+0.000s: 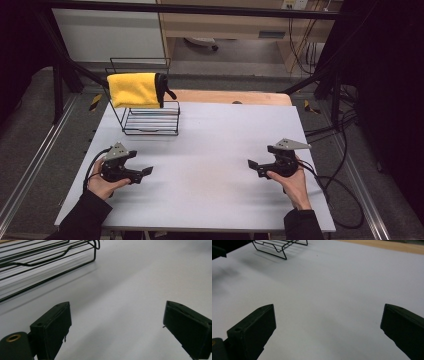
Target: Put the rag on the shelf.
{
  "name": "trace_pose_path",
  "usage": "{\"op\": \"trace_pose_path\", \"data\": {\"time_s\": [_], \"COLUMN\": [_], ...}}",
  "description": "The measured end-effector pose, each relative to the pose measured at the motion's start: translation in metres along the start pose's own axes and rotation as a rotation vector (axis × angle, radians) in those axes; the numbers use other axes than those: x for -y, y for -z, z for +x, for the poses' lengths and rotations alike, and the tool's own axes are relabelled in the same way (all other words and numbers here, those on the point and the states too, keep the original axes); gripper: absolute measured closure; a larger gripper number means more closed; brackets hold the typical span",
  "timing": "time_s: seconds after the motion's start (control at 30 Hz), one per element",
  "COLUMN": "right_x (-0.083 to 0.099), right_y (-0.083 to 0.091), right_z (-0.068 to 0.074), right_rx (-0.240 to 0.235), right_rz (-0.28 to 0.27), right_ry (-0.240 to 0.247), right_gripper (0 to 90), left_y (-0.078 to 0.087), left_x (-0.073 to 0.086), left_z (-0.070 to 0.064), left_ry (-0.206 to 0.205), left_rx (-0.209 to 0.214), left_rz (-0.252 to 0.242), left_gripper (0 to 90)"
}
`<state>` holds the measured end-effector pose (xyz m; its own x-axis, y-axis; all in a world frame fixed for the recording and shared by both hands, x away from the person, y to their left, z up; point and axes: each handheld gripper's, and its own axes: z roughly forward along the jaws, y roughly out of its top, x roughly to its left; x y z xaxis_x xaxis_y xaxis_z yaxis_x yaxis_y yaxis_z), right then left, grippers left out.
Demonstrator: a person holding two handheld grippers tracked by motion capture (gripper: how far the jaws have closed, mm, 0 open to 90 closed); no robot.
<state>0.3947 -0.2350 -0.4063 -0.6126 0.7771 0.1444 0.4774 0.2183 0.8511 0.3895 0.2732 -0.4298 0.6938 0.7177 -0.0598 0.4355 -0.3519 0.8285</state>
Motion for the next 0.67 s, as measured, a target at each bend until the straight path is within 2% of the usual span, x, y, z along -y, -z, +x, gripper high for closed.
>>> {"op": "trace_pose_path", "data": {"time_s": [0.3,0.37,0.47,0.67], "right_x": [0.041,0.046,0.05,0.054], "right_y": [0.01,0.012,0.014,0.015], "right_z": [-0.017,-0.018,-0.019,-0.017], "right_rx": [-0.005,-0.01,-0.016,-0.02], "right_rz": [0.033,0.036,0.037,0.047], "right_ry": [-0.014,-0.017,0.003,0.001], "right_gripper": [0.7,0.7,0.7,0.7], "left_y": [-0.004,-0.004,-0.004,-0.004], "left_x": [0.009,0.011,0.013,0.014], "left_z": [-0.004,-0.005,-0.005,-0.006], "left_ry": [-0.028,-0.037,-0.039,-0.047], "left_rx": [-0.001,-0.001,-0.004,-0.006], "left_rz": [0.027,0.028,0.031,0.034], "left_gripper": [8.0,8.0,8.1,8.0]}}
